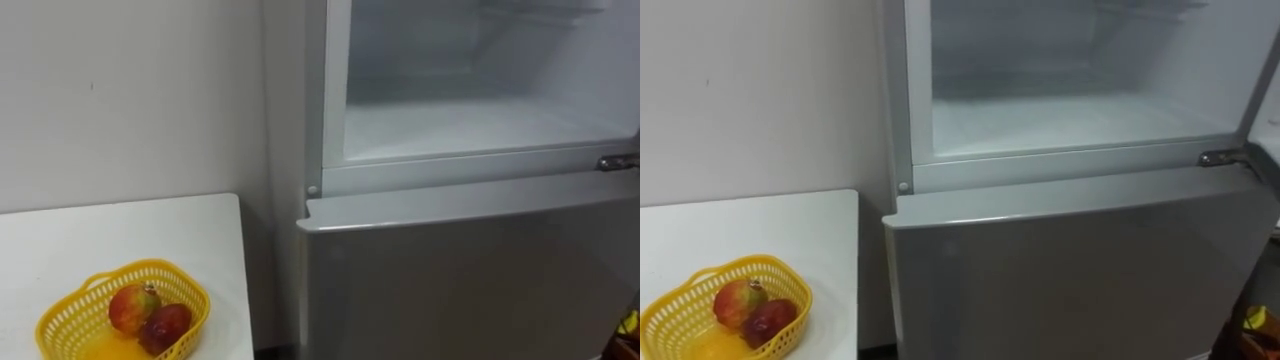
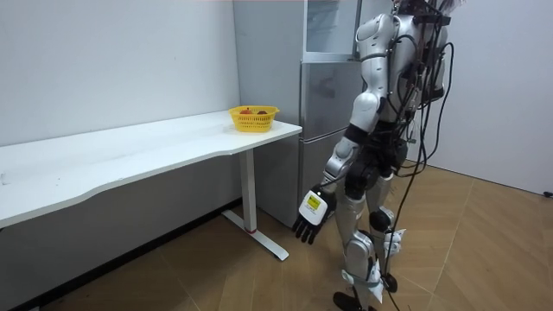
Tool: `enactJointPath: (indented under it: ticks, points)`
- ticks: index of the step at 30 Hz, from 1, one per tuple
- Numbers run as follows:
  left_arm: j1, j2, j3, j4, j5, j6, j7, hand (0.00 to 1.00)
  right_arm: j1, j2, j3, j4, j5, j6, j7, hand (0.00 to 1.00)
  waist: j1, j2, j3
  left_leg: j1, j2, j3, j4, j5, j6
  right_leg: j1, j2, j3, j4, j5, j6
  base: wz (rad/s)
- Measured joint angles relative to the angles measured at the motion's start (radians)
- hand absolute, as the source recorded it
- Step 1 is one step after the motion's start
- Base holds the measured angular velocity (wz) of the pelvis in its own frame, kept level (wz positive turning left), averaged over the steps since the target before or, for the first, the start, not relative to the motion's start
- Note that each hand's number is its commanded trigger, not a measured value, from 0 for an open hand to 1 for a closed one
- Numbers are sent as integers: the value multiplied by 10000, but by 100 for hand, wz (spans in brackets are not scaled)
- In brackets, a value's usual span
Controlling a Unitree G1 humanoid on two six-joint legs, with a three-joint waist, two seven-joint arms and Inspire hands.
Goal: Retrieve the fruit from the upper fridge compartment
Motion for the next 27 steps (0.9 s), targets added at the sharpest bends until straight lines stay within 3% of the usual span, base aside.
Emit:
enactJointPath:
  ticks: [6, 13, 19, 24, 27]
  points:
    - [0, 20, 10, -60, 1, -9, 5, 0, -196, -33, -58, -414, 320, -91, -517, 0, -153, -31, 5, 19, 6, 31, -1, 1, -1, -1, 28, 144, 16, 1, -1, -2]
    - [39, 22, 18, -115, -17, -101, 5, 0, -274, -62, -398, -2441, 171, -453, -710, 0, -182, -36, 14, -6, 17, 27, -1, -1, -4, -42, 43, 128, 7, 5, -11, 0]
    - [48, 45, 10, 165, 1, -348, 16, 0, -693, -741, -384, -4469, -143, -579, -624, 0, -187, -19, 18, -4, 23, 38, 3, -1, -4, -37, 54, 172, -6, 6, -13, 0]
    - [130, 36, 10, 310, 13, -380, -23, 0, -700, -790, -365, -5091, -506, -738, -5, 0, -133, 100, 4, -4, 31, 42, 17, -1, -5, -156, 56, 149, 22, 9, -17, -1]
    - [163, 16, 9, 386, 110, -429, -88, 0, -733, -892, -302, -5394, -1592, -729, 323, 0, -120, 138, -19, -17, 52, 102, 23, 0, -7, -164, 75, 175, 36, 12, -30, -6]
